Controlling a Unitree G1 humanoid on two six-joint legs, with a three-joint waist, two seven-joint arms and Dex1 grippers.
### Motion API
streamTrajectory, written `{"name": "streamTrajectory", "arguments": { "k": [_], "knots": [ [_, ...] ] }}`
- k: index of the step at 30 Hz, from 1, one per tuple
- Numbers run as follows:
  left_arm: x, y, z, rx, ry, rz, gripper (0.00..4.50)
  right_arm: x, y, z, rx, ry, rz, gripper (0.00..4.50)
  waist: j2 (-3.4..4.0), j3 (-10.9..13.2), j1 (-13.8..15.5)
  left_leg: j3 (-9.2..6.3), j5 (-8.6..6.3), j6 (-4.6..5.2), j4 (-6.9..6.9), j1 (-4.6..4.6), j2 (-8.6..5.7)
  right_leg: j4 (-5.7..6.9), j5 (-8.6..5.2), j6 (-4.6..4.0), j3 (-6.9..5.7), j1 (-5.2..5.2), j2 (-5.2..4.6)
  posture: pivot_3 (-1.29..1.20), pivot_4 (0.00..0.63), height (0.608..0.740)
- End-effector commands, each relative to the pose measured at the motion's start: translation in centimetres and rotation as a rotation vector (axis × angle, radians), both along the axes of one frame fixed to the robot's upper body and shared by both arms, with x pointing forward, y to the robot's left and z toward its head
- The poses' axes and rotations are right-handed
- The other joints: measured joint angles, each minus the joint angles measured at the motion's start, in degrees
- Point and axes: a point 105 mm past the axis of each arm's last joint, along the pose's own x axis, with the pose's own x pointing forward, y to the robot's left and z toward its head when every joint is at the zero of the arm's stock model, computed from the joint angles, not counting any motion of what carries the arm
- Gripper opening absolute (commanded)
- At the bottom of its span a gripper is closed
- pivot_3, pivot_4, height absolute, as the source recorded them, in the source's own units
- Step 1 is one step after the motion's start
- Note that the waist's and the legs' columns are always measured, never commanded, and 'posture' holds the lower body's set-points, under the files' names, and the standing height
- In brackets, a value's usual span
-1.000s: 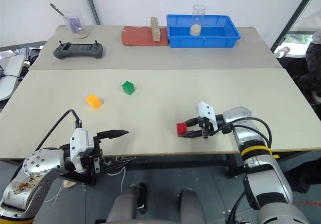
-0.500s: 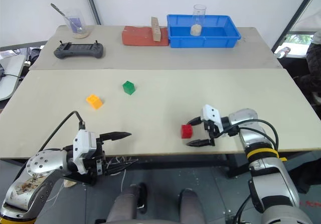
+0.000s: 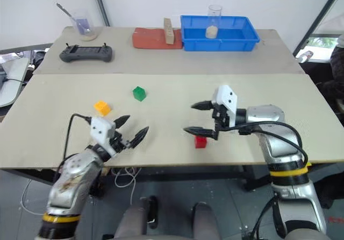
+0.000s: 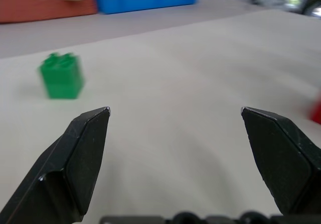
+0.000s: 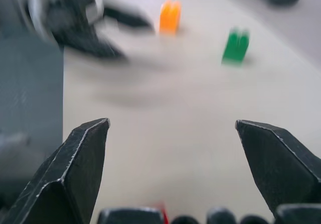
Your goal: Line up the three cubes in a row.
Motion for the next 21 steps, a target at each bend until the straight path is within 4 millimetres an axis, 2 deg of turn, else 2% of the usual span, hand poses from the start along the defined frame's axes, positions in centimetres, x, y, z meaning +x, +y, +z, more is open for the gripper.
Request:
{"name": "streamTrajectory", "arguments": {
  "k": [1, 5, 8, 14, 21],
  "knots": [
    [2.5, -0.5, 0.3, -0.008, -0.05, 0.134, 4.5, -1.4, 1.5, 1.8, 0.078, -0.003, -0.095, 4.46, -0.01, 0.0, 0.3, -0.01, 0.0, 0.0, 0.04, -0.05, 0.0, -0.02, 0.01, 0.01, 0.0, -0.01, 0.0, 0.0, 0.15, 0.74],
    [5.6, -0.6, -1.0, -0.007, -0.038, 0.311, 4.5, -1.8, 2.3, 1.8, 0.134, 0.014, -0.189, 4.46, -0.06, 0.0, 0.9, -0.01, 0.0, 0.01, 0.17, -0.22, -0.07, -0.07, 0.09, 0.12, 0.0, 0.0, -0.04, 0.0, 0.15, 0.74],
    [7.2, -0.9, -1.3, 0.019, -0.049, 0.347, 4.5, -1.6, 2.0, 1.8, 0.139, 0.008, -0.248, 4.46, -0.08, 0.0, 0.9, -0.02, 0.0, 0.02, 0.19, -0.24, -0.08, -0.09, 0.09, 0.13, -0.01, -0.01, -0.04, 0.0, 0.15, 0.74],
    [10.9, -1.2, -0.6, 0.023, -0.03, 0.338, 4.5, -1.4, 1.0, 2.1, 0.147, -0.013, -0.335, 4.46, -0.14, 0.0, 0.9, -0.08, 0.0, 0.02, 0.18, -0.28, -0.09, -0.08, 0.09, 0.15, -0.12, 0.0, -0.03, 0.0, 0.15, 0.74],
    [13.8, -1.9, 0.9, 0.018, 0.018, 0.32, 4.5, -1.4, 0.6, 2.5, 0.166, -0.027, -0.379, 4.46, -0.31, 0.1, 0.9, -0.11, 0.01, 0.04, 0.16, -0.31, -0.11, -0.11, 0.27, 0.5, -0.15, 0.0, -0.03, 0.0, 0.15, 0.74]
  ]
}}
